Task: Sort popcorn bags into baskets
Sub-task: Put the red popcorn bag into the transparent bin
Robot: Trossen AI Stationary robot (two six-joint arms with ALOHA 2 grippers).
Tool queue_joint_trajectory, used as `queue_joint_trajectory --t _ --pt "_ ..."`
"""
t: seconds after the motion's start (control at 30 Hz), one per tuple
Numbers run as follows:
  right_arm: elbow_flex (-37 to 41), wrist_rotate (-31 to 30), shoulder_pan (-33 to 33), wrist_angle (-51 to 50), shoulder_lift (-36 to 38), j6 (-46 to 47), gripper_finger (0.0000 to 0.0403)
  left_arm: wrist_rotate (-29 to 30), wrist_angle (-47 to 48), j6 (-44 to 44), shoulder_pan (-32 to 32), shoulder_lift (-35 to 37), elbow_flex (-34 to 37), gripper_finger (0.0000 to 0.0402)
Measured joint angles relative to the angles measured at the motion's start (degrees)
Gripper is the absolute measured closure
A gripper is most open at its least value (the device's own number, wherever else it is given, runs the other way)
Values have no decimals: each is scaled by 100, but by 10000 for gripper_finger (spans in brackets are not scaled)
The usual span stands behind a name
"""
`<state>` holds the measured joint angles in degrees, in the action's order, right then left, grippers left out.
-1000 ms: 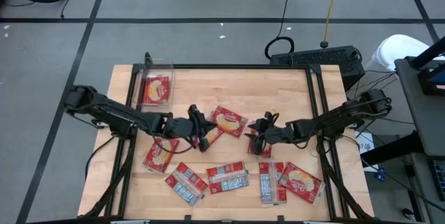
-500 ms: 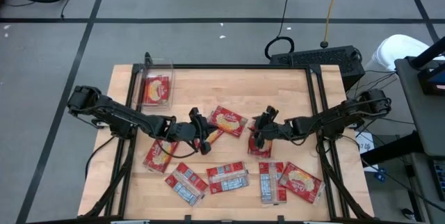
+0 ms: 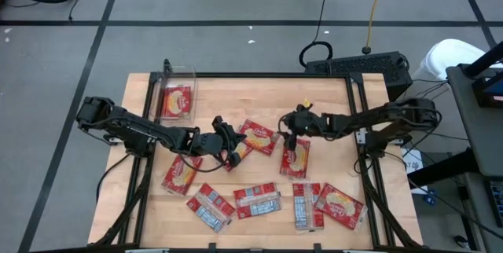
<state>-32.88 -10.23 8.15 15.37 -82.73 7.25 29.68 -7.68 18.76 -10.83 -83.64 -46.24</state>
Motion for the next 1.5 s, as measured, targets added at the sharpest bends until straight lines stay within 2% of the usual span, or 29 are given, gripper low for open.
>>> queue_joint_trajectory --t 0.63,0.73,0.8,1.0,1.07,1.23,1.5 --pt "-8 415 3 2100 -2021 347 162 -5 -16 -69 0 0 0 387" --pt "-7 535 4 2301 -2145 404 189 -5 23 -70 0 0 0 387" --pt "-7 563 4 2383 -2181 405 221 -5 33 -71 0 0 0 387" --pt "-4 591 2 2569 -2183 399 358 -6 52 -73 0 0 0 387" --pt "0 596 2 2645 -2189 385 390 -7 57 -78 0 0 0 387" --pt "11 605 -1 2773 -2085 389 391 -7 153 -62 0 0 0 387" --pt "11 600 -74 2673 -1467 387 402 -7 380 117 0 0 0 387"
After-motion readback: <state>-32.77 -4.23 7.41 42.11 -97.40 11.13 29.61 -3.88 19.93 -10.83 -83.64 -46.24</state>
